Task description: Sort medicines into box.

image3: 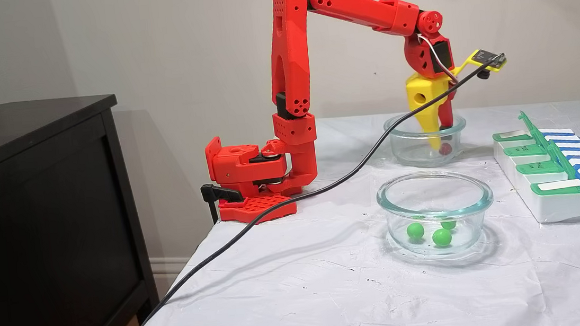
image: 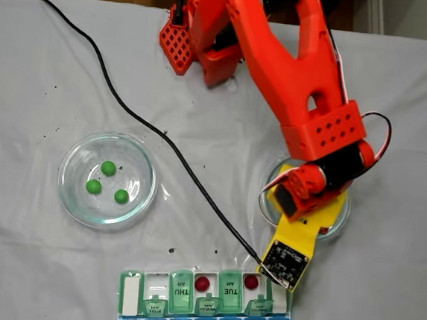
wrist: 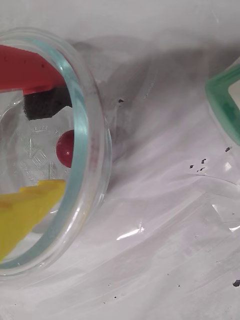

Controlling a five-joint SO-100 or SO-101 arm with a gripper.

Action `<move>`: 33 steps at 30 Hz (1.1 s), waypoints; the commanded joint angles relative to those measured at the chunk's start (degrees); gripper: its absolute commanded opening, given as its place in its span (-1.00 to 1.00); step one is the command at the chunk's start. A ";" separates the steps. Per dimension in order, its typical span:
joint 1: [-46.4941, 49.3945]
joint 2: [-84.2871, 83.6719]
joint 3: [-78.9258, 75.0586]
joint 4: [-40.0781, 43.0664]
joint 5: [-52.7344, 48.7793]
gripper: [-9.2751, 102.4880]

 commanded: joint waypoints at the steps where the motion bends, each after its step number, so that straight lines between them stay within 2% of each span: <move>1: 1.49 -0.35 -5.36 -2.55 -3.08 -0.38; 8: 2.02 -2.29 -5.89 -3.25 -5.36 -0.51; 12: 1.58 -1.76 -5.71 -3.16 -5.01 -0.81; 13: 1.49 -1.23 -5.71 -2.81 -4.39 -0.84; 18: 0.26 3.87 -5.54 0.26 -0.70 -0.84; 26: -0.79 14.50 -13.10 14.06 15.91 -0.84; 33: 4.48 15.82 -18.72 17.05 16.35 -0.84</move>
